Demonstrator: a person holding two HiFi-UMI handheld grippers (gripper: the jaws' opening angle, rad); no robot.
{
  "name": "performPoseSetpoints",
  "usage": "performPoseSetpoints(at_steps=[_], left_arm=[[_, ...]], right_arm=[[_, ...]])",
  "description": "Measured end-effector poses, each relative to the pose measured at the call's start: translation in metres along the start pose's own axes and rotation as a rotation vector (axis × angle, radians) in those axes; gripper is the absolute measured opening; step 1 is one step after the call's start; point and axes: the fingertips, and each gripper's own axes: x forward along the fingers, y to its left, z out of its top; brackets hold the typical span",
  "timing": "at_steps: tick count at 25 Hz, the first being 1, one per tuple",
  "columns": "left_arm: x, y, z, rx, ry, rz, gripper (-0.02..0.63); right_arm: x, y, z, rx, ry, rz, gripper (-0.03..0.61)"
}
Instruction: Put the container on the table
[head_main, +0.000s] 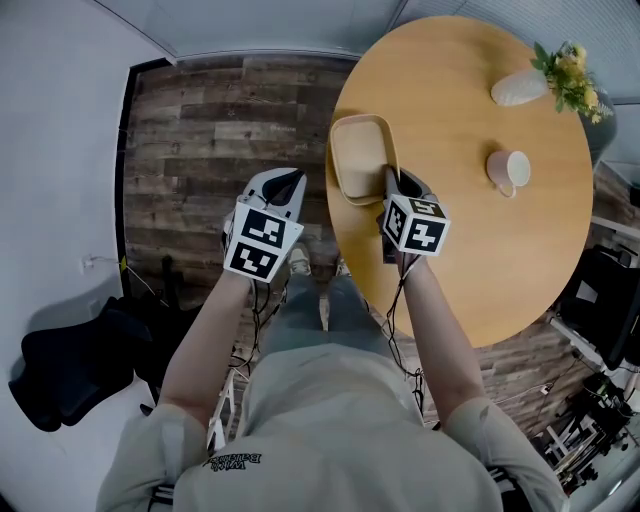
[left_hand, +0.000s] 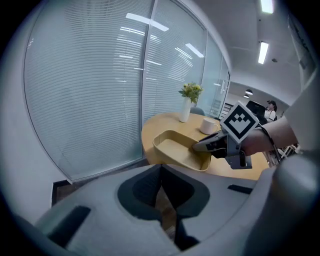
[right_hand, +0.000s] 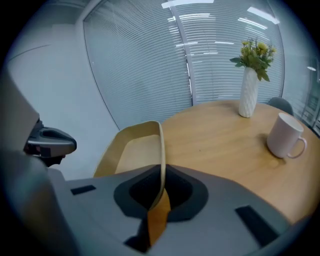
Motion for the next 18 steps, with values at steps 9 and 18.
performPoseSetpoints(at_steps=[9,18], left_arm=[[0.004,-0.021,-0.025,-0.034,0.037,-0.022,0.021],[-0.006,-0.032,-0.031,-0.011,0.058,-0.023,0.021]], right_arm=[[0.011,-0.003,-0.033,0.015,0.072,-0.009,0.034],[0.011,-0.007,-0.04,0.036,0.1,-0.02,0.035]])
